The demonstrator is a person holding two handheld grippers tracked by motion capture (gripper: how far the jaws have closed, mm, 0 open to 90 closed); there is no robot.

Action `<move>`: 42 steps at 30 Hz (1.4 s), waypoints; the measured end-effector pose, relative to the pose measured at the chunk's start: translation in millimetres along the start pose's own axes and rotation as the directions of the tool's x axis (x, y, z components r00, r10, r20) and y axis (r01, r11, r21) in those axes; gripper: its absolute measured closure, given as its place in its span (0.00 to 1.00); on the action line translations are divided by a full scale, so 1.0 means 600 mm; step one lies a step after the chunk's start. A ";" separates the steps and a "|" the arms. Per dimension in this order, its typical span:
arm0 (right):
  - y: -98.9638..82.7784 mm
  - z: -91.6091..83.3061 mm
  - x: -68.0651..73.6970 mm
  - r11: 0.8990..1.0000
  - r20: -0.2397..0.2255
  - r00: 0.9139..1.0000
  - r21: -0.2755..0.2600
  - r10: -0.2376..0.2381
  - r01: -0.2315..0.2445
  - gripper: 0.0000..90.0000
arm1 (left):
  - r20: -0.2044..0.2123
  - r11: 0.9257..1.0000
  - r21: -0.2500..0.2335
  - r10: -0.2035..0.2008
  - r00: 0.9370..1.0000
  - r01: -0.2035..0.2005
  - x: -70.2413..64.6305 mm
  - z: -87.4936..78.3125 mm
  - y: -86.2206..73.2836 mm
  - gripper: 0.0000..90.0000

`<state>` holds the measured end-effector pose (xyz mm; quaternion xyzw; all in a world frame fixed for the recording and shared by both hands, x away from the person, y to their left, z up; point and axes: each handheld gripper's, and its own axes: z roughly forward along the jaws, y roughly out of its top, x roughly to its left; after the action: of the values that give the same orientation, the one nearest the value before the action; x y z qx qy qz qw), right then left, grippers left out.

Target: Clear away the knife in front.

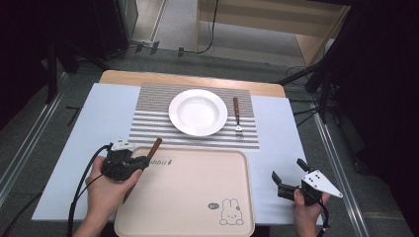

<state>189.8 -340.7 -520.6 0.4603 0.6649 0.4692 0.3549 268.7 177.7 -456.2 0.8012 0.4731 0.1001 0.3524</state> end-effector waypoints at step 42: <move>0.000 0.001 0.000 1.000 -0.001 1.000 0.001 -0.004 0.004 0.00 | -0.045 0.998 0.049 -0.045 0.998 0.047 0.000 0.023 -0.059 0.85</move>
<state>190.1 -340.4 -520.7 0.4590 0.6663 0.4683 0.3550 251.2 181.9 -489.5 0.7963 0.5014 0.0979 0.3240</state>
